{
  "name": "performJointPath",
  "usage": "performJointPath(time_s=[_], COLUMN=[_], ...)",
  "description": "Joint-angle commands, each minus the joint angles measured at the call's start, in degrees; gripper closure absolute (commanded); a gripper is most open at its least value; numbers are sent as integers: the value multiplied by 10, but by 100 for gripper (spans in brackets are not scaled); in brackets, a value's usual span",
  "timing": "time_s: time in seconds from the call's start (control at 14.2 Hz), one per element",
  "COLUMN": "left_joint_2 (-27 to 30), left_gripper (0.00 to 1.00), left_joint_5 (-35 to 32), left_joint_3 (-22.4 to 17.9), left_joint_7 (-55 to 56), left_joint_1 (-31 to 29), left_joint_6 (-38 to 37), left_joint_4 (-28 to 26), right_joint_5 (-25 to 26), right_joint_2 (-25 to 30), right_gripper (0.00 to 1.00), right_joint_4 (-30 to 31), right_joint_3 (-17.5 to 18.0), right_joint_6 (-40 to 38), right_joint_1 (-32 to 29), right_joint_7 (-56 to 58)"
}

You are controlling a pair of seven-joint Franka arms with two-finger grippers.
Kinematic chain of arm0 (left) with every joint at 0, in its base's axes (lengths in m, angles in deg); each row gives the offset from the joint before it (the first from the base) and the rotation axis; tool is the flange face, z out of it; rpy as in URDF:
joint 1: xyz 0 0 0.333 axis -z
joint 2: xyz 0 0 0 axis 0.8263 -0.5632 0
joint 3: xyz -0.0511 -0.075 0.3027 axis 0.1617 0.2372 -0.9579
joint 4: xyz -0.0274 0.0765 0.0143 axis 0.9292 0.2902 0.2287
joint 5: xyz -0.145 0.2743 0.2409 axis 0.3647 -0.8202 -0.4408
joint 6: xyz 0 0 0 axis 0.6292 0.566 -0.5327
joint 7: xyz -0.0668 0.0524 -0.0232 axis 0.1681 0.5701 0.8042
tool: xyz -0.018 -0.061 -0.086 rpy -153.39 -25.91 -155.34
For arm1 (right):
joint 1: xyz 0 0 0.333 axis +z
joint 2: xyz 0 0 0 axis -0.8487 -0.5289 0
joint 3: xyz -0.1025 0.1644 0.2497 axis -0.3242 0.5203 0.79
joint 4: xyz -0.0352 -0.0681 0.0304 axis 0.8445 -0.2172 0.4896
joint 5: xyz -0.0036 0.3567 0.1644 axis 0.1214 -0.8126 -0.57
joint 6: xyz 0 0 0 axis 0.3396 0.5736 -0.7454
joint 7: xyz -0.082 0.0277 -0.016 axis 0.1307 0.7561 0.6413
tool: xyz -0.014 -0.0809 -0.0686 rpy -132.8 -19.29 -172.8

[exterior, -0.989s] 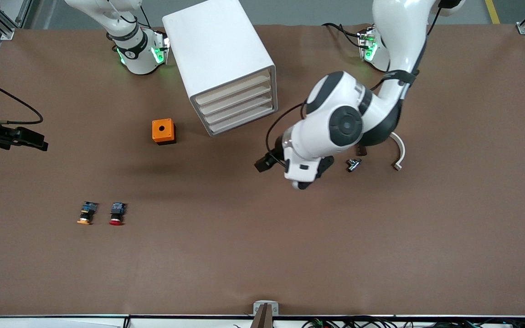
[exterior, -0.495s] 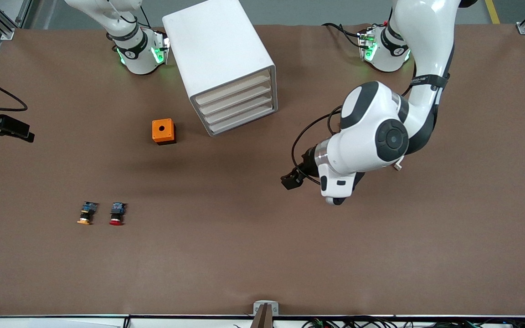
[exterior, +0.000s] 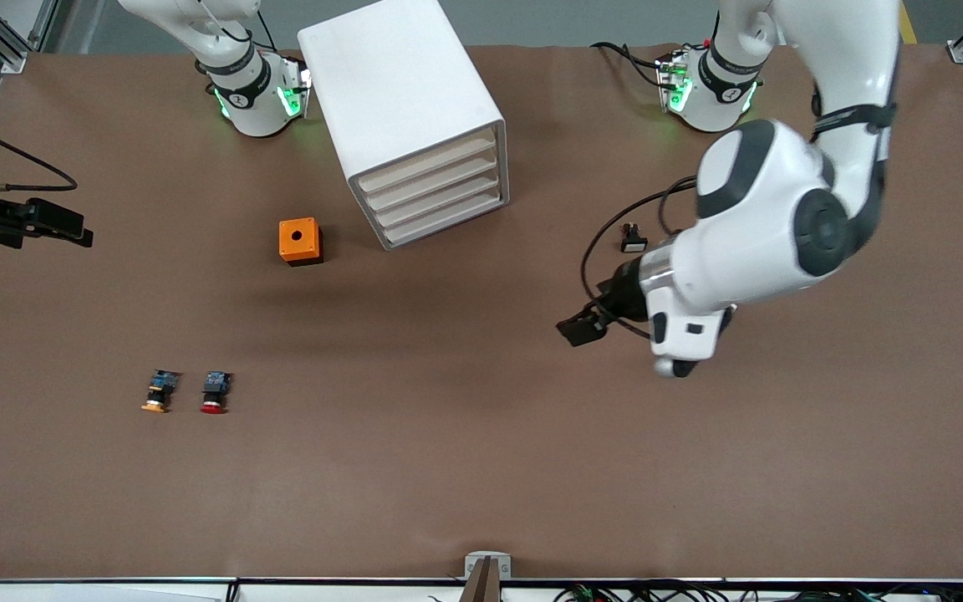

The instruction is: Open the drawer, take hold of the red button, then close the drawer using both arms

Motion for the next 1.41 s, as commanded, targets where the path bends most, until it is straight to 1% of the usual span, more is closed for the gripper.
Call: performJointPath(time_s=[0.0, 0.07, 0.14, 0.21, 0.28, 0.42, 0.49, 0.64, 0.78, 0.85, 0.92, 1.06, 1.34], left_joint_2=[78, 92, 108, 121, 136, 174, 184, 209, 255, 284, 305, 311, 312], left_gripper=[1, 1, 1, 1, 1, 1, 1, 1, 1, 1, 1, 1, 1], left_joint_5=[-57, -59, -70, -101, -131, -140, -149, -189, -193, -192, -192, -192, -193], left_joint_3=[3, 3, 1, 4, 4, 4, 5, 5, 5, 6, 6, 2, -13], left_joint_7=[-112, -165, -224, -274, -329, -396, -414, -448, -473, -484, -488, -513, -532], left_joint_1=[-48, -68, -91, -110, -125, -165, -178, -184, -204, -209, -219, -226, -225], left_joint_6=[-78, -123, -187, -231, -256, -257, -250, -227, -162, -116, -78, -59, -28], left_joint_4=[-17, -16, -20, -26, -35, -81, -100, -143, -227, -277, -312, -324, -325], right_joint_5=[-6, -6, -6, -6, -6, -6, -6, -6, -6, -6, -6, -6, -6], right_joint_2=[10, 10, 10, 10, 11, 13, 13, 14, 21, 33, 45, 70, 104], right_gripper=[0, 0, 0, 0, 0, 0, 0, 0, 0, 0, 0, 0, 0], right_joint_4=[3, 3, 3, 3, 3, 3, 3, 4, 12, 26, 40, 68, 88], right_joint_3=[0, 0, 0, 0, 0, -1, -1, -2, -2, -2, -2, -3, -3], right_joint_6=[-6, -5, -5, -5, -4, -2, -2, -4, -3, 5, 16, 35, 36], right_joint_1=[10, 13, 13, 14, 18, 22, 22, 21, 21, 21, 21, 20, 21], right_joint_7=[-27, -28, -28, -28, -28, -28, -28, -28, -28, -28, -28, -28, -29])
